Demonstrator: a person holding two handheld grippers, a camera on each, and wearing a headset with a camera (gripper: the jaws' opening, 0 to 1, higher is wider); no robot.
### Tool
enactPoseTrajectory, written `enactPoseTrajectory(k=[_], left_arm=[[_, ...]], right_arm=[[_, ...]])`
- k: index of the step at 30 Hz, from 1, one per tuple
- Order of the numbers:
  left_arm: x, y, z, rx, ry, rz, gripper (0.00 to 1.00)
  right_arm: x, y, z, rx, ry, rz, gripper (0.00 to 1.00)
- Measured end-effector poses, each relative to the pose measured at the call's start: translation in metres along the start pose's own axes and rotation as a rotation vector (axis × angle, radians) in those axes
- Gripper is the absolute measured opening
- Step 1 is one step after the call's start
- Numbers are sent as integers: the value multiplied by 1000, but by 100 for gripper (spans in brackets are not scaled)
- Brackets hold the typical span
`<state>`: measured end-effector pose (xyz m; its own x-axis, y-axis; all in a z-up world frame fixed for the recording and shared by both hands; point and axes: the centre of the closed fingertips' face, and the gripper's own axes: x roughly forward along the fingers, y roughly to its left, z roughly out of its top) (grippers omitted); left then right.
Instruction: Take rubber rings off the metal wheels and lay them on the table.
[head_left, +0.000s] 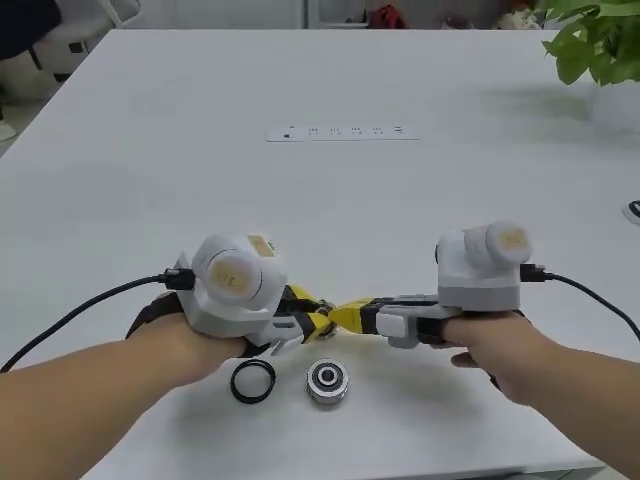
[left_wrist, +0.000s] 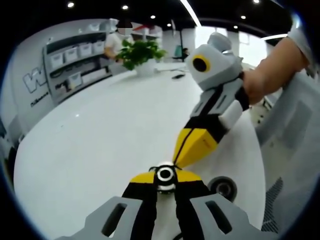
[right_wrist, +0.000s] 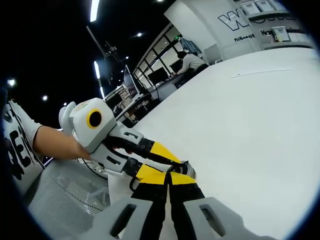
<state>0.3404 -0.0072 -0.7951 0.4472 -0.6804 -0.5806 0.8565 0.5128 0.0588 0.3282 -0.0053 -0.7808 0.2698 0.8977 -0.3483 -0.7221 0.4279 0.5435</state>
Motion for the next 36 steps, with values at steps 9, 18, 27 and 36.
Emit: enactPoseTrajectory(k=[9,18,27,36], left_arm=[[0,0,0,-4,-1,1,12],[0,0,0,-13,1,-2,13],[0,0,0,-34,-7,-10,13],[-1,0,1,-24,-1,-20,14]], right_arm=[[-2,4,0,38,-10,32,0],[-1,-11,-3,19,5,-53,0],[1,-12,-1,10,8,-59,0],[0,-12,1,15,-4,-57,0]])
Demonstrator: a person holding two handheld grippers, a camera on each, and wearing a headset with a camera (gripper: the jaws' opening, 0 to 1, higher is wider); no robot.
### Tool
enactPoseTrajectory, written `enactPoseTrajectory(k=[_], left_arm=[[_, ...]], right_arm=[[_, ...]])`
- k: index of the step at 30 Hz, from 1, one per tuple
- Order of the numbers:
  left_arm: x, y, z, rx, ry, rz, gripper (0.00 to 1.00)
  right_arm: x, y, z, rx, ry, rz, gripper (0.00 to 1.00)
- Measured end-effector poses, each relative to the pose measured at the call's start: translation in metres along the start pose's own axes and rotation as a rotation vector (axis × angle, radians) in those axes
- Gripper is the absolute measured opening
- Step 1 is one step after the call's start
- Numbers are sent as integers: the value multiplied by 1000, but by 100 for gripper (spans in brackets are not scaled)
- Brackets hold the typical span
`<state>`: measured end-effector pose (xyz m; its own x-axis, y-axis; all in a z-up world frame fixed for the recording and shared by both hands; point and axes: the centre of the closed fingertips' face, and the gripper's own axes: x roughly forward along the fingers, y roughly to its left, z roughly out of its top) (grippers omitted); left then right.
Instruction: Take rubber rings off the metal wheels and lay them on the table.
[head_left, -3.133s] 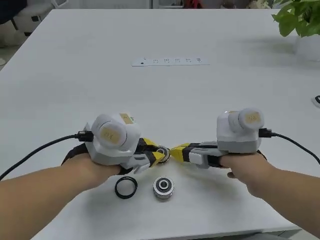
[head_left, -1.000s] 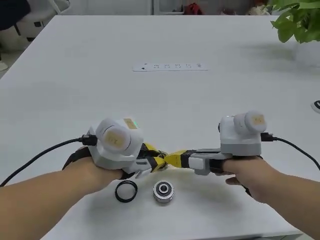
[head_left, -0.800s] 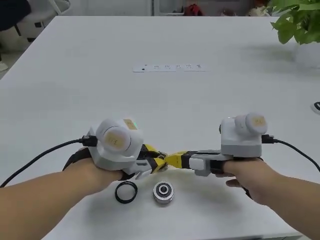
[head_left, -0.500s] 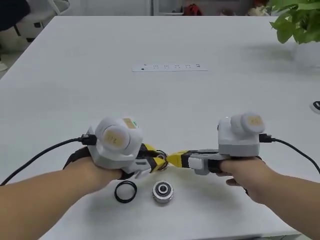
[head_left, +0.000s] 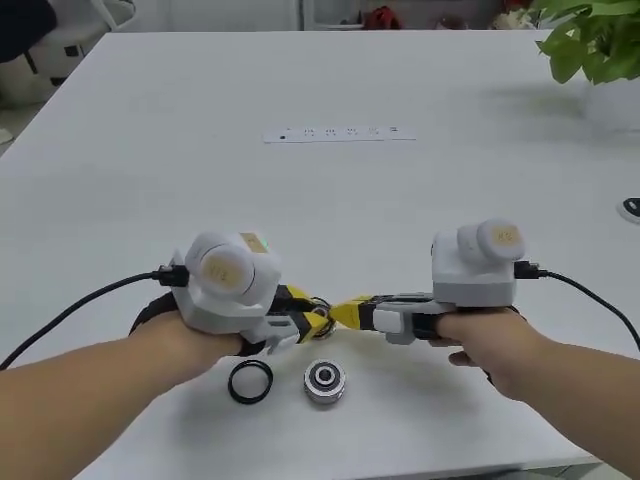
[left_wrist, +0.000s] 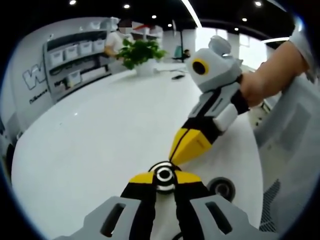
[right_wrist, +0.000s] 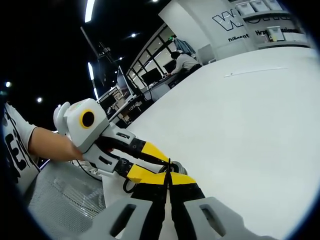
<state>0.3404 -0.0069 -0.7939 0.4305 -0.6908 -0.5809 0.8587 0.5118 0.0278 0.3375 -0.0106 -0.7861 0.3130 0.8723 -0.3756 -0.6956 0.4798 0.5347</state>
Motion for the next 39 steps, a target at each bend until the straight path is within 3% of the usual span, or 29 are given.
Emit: enactPoseTrajectory(k=[10,19,29,39], left_arm=[[-8,-6,4,-2,-24,-21,22],[-21,-5,12,3,-56,-22,29],[-36,-12,17,40,-77,-40,38],[-51,-16,21,38,-105,-58,48]], right_arm=[[-1,1,1,4,-7,4,0],[-3,3,4,5,-14,9,0],[-4,9,6,9,-8,31,0],[-5,19,7,8,1,63,0]])
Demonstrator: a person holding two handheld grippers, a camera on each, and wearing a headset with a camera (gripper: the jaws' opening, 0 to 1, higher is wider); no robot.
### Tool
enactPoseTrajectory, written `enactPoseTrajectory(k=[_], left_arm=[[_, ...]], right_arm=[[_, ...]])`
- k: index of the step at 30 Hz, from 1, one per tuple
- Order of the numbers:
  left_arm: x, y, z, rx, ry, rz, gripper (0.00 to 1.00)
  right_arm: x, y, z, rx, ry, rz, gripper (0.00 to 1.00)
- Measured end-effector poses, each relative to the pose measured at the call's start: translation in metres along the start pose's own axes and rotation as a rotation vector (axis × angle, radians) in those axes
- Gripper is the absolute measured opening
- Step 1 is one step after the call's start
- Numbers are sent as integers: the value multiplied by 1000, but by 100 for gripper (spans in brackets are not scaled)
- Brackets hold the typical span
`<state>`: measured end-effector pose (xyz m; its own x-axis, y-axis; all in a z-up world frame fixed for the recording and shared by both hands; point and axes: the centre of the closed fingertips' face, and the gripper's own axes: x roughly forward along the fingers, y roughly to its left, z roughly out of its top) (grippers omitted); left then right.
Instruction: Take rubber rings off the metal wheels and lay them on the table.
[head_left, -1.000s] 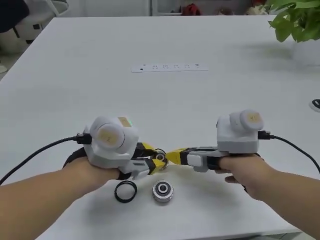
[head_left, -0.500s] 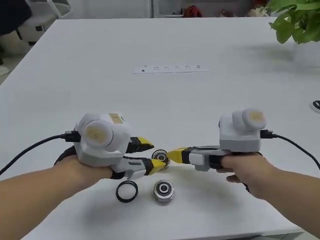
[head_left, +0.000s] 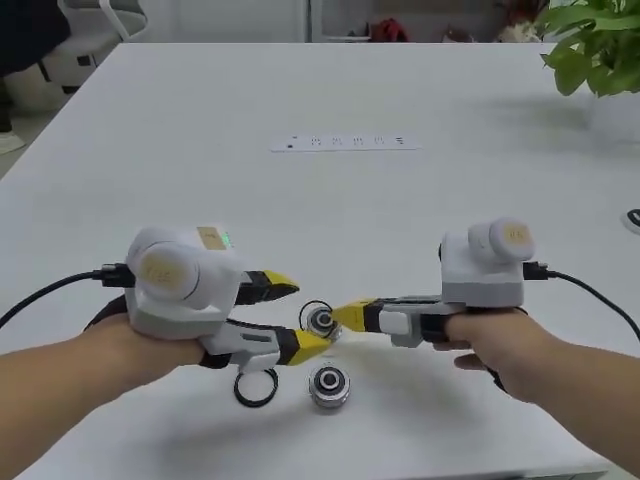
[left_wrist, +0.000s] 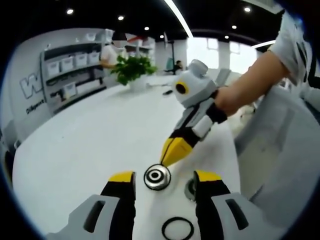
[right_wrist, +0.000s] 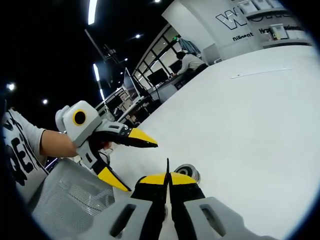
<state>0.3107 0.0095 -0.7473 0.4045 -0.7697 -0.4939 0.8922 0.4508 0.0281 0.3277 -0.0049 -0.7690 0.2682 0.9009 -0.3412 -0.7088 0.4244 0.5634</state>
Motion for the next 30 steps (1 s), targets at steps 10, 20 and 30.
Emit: enactPoseTrajectory(k=[10,20,30], left_arm=[[-18,-4,5,-10,-32,-10,57],[-37,-8,2,-19,-43,-11,63],[-54,-7,-3,-34,-50,5,66]], right_arm=[[0,11,1,-1,4,24,0],[1,22,4,6,3,52,0],[5,35,5,1,20,82,0]])
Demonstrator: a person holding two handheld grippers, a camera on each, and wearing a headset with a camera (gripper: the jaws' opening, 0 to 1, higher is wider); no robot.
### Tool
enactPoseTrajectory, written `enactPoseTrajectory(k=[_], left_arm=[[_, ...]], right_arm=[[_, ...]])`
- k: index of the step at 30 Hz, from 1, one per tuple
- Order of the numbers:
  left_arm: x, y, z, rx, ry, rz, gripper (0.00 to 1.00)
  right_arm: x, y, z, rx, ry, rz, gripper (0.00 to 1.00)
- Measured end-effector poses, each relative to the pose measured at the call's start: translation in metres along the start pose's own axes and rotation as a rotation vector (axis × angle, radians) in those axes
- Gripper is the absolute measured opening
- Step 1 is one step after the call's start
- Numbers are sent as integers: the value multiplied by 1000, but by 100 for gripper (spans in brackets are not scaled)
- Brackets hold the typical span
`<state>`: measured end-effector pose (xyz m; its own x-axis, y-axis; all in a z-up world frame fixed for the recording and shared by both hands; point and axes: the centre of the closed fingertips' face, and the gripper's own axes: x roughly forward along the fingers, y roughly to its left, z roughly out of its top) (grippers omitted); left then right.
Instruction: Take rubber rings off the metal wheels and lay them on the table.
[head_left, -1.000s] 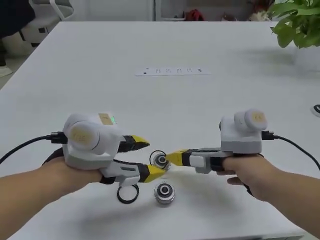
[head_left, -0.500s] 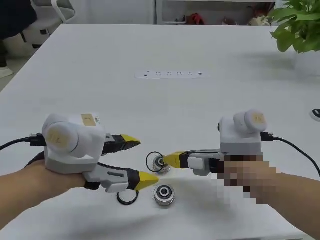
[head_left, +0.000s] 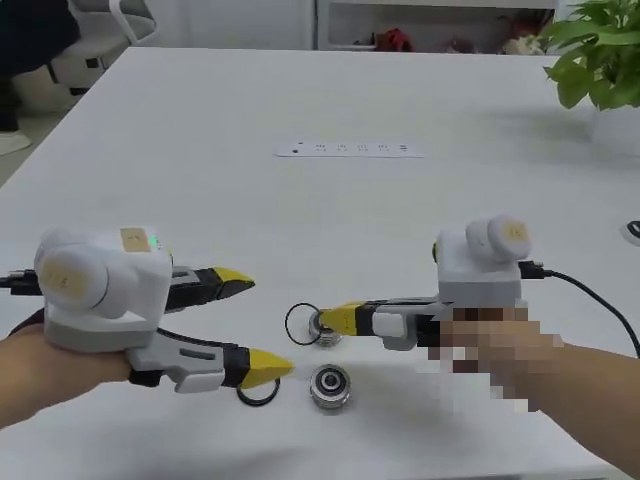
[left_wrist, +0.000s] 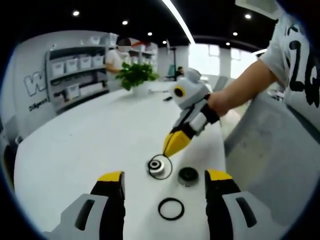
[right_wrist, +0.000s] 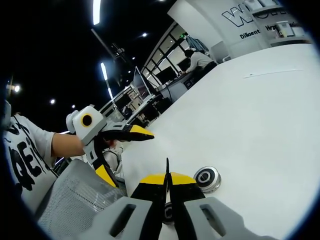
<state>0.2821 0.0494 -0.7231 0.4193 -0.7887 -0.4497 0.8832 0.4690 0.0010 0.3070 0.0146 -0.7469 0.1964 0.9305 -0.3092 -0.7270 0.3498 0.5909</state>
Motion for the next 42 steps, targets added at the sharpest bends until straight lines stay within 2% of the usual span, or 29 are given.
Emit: enactPoseTrajectory(k=[10,28,42], left_arm=[[-8,-2,-5,-3,-6,0,69],[-28,-1,-33,-18,28,18,71],[-31,1,-42,-40,31,34,71]], right_arm=[[9,9,-4,-9,36,35,0],[34,26,-25,-23,147,101,0],[48,30,-44,-15,214,127,0]])
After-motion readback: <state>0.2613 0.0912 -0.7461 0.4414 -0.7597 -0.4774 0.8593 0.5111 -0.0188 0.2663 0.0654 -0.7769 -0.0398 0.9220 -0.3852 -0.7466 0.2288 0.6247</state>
